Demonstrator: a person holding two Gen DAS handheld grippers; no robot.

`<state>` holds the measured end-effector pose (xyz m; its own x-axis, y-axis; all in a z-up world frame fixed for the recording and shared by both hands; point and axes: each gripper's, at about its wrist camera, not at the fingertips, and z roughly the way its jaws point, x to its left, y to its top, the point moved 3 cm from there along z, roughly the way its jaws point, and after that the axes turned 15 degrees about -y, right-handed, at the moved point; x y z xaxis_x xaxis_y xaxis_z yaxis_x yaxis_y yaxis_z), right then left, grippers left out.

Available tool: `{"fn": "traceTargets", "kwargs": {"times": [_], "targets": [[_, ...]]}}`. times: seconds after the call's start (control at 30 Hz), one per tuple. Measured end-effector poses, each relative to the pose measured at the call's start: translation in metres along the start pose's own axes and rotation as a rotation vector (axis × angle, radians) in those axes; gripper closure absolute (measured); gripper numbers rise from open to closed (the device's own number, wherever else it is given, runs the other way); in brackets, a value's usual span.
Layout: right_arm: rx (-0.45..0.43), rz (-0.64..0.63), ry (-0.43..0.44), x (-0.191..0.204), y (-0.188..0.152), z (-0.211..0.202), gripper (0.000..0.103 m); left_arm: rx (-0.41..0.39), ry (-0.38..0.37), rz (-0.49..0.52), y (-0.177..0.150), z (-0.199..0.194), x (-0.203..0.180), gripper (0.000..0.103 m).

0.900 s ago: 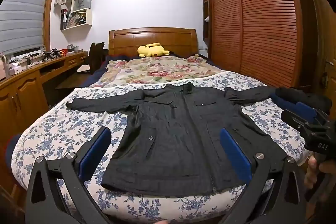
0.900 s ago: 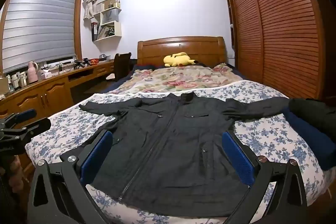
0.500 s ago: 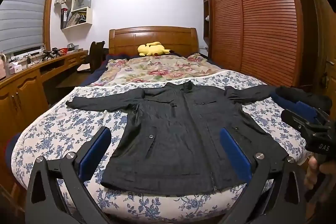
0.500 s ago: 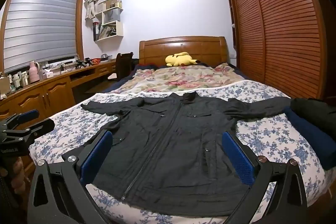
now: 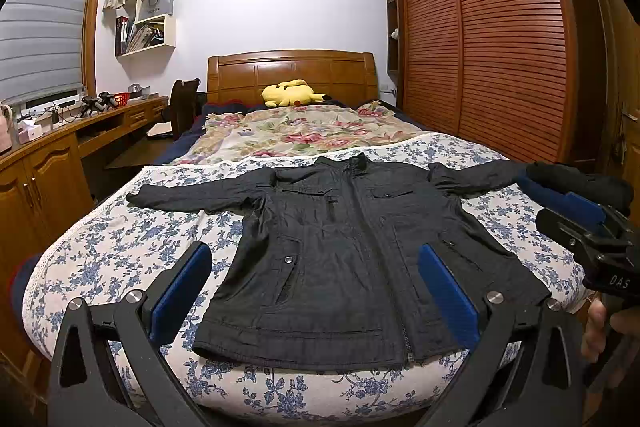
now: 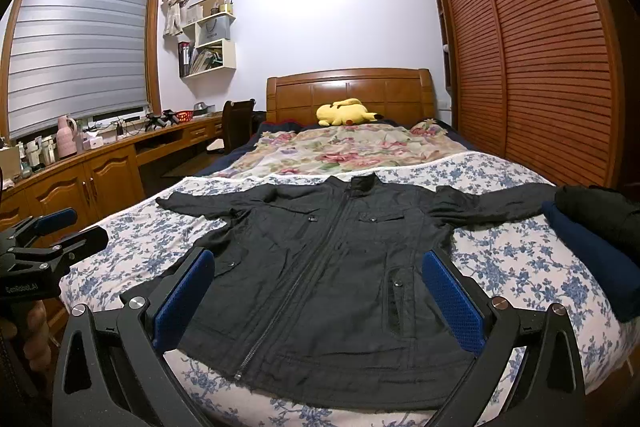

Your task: Fold large clothes

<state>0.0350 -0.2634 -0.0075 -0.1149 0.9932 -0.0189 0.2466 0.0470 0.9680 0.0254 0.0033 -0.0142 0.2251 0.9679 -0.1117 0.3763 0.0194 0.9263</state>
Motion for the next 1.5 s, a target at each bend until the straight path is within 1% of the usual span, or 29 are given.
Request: {"fn": "traceTargets", "kwargs": {"times": [1.5], "targets": [[-0.003, 0.002, 0.004, 0.0004, -0.0001, -0.0006, 0.000, -0.002, 0.002, 0.003, 0.0031, -0.0042, -0.0028, 0.000]]}}
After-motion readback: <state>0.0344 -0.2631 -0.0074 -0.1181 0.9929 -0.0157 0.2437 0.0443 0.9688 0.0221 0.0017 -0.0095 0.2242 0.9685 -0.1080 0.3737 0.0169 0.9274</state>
